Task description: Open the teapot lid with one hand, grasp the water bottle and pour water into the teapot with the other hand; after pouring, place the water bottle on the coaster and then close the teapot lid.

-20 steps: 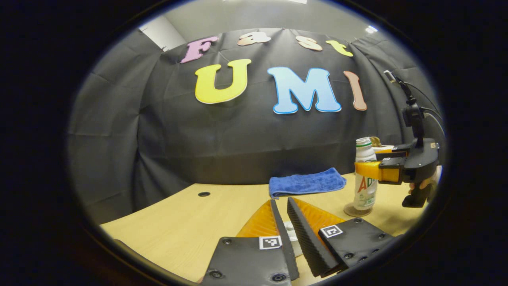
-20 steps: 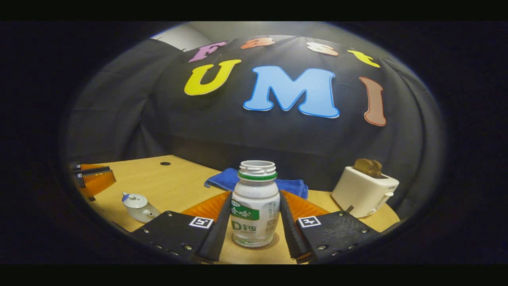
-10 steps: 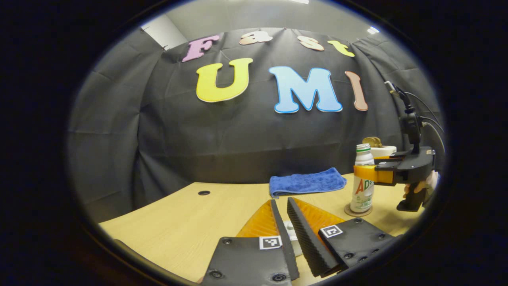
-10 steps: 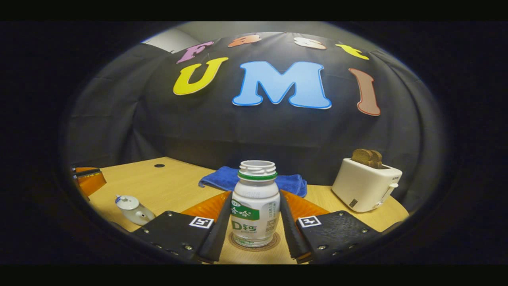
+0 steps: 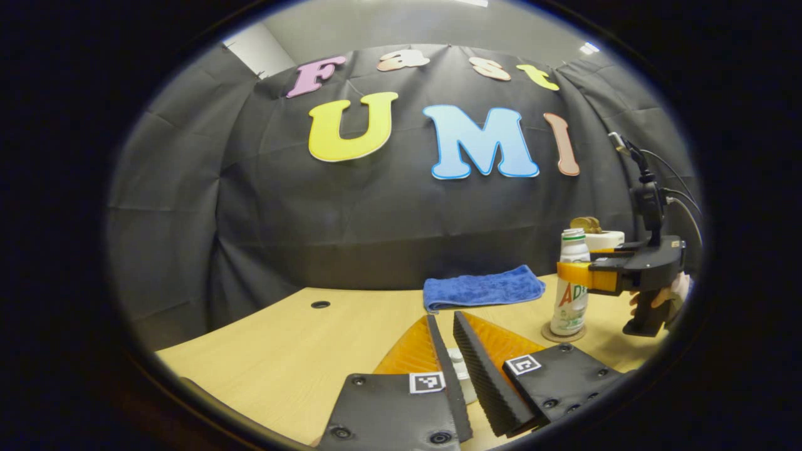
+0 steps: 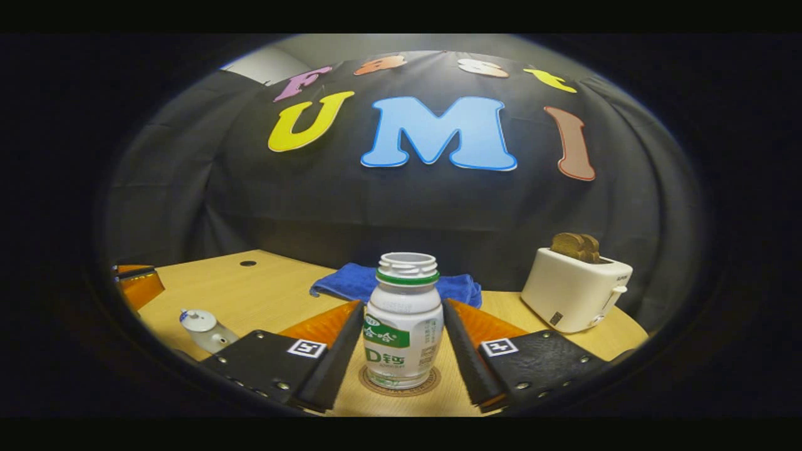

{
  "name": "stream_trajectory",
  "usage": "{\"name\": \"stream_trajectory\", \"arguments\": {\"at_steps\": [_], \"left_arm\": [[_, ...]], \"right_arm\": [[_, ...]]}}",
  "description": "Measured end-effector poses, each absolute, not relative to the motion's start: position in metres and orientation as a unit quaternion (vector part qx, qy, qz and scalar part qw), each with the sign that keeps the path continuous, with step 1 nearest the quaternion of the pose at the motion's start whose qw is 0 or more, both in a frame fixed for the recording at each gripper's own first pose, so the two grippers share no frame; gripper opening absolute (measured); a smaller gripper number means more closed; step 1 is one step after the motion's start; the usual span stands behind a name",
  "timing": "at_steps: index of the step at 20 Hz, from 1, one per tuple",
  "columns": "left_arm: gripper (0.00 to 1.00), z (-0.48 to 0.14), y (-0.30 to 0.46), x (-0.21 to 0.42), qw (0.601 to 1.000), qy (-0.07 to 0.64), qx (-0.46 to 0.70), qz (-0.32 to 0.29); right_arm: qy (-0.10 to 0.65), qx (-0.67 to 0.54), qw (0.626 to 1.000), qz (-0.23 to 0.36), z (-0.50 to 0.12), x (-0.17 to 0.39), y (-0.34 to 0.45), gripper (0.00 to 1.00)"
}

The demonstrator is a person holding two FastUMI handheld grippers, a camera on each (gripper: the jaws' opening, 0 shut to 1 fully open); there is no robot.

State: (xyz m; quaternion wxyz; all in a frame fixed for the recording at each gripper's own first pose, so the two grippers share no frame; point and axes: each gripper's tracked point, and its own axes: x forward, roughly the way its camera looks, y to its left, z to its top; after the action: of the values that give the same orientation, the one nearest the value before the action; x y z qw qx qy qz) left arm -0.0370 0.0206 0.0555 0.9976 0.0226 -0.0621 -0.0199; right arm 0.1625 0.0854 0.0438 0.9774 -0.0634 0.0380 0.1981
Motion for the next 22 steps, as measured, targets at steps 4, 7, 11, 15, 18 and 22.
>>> {"name": "stream_trajectory", "arguments": {"at_steps": [4, 7, 11, 15, 18, 22], "left_arm": [[0.22, 0.055, 0.02, -0.037, 0.998, -0.061, 0.022, -0.021], [0.22, 0.056, 0.021, -0.038, 0.998, -0.062, 0.021, -0.021], [0.22, 0.058, 0.019, -0.041, 0.998, -0.063, 0.02, -0.022], [0.22, 0.06, 0.017, -0.046, 0.997, -0.065, 0.017, -0.023], [0.22, 0.062, 0.017, -0.052, 0.997, -0.067, 0.015, -0.025], [0.22, 0.063, 0.011, -0.066, 0.997, -0.073, 0.015, -0.028]], "right_arm": [[0.033, -0.055, 0.979, 0.196, 0.048, 0.162, 0.084, 0.91], [0.025, -0.054, 0.979, 0.195, 0.054, 0.16, 0.083, 0.91], [0.019, -0.046, 0.98, 0.192, 0.06, 0.152, 0.078, 0.92], [0.017, -0.034, 0.982, 0.186, 0.062, 0.142, 0.069, 0.92], [0.019, -0.018, 0.982, 0.186, 0.063, 0.127, 0.063, 0.92], [0.008, -0.016, 0.983, 0.181, 0.069, 0.101, 0.057, 0.92]]}}
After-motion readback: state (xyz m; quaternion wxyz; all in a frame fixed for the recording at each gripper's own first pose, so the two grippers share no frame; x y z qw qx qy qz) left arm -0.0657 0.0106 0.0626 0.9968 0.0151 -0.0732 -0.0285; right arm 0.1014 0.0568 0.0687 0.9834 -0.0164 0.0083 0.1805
